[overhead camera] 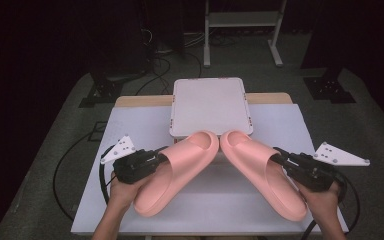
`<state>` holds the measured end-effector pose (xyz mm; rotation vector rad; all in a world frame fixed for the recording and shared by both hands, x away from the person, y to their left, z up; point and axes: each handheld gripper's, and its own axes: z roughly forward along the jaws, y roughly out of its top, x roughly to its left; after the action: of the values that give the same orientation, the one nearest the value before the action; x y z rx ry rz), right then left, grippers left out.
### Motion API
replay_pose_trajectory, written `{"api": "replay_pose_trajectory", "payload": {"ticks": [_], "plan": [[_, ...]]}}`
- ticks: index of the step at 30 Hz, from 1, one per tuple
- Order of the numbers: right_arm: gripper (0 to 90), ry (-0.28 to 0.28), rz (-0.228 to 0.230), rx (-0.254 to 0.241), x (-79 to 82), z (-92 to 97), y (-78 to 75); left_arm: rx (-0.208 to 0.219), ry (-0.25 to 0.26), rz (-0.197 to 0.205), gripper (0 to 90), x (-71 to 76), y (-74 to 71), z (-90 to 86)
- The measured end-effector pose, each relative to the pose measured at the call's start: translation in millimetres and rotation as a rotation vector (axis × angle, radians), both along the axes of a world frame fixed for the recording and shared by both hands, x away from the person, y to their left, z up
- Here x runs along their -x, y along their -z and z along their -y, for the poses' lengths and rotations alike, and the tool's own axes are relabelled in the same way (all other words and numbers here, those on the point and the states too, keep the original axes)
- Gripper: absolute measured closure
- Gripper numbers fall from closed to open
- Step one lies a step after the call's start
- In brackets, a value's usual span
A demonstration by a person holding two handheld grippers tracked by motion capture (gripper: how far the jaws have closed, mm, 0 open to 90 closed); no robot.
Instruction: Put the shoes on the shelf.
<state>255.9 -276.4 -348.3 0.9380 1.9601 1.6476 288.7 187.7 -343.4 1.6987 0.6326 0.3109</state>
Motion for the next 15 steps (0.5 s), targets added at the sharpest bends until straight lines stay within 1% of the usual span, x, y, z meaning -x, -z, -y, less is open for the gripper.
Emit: {"api": "replay_pose_trajectory", "payload": {"ticks": [3,8,11,12,15], "plan": [[78.6,0.007,0.009,0.006,-2.3,-1.7,-4.9,0.004,-0.003,0.001,79.5,-1.8,-1.6,0.0],[78.6,0.013,0.010,0.002,-8.2,-3.4,-11.0,0.016,-0.012,0.016,79.5,-7.7,-10.0,-0.8],[78.6,0.012,0.012,-0.003,-11.5,-4.5,-12.7,0.015,-0.008,0.016,79.8,-11.3,-12.3,-1.6],[78.6,0.010,0.011,-0.005,-15.7,-6.1,-14.0,0.012,-0.020,0.011,79.8,-14.8,-13.9,-3.1],[78.6,0.011,0.008,-0.006,-19.9,-7.8,-15.1,0.016,-0.025,0.010,79.8,-18.2,-15.5,-4.9]]}}
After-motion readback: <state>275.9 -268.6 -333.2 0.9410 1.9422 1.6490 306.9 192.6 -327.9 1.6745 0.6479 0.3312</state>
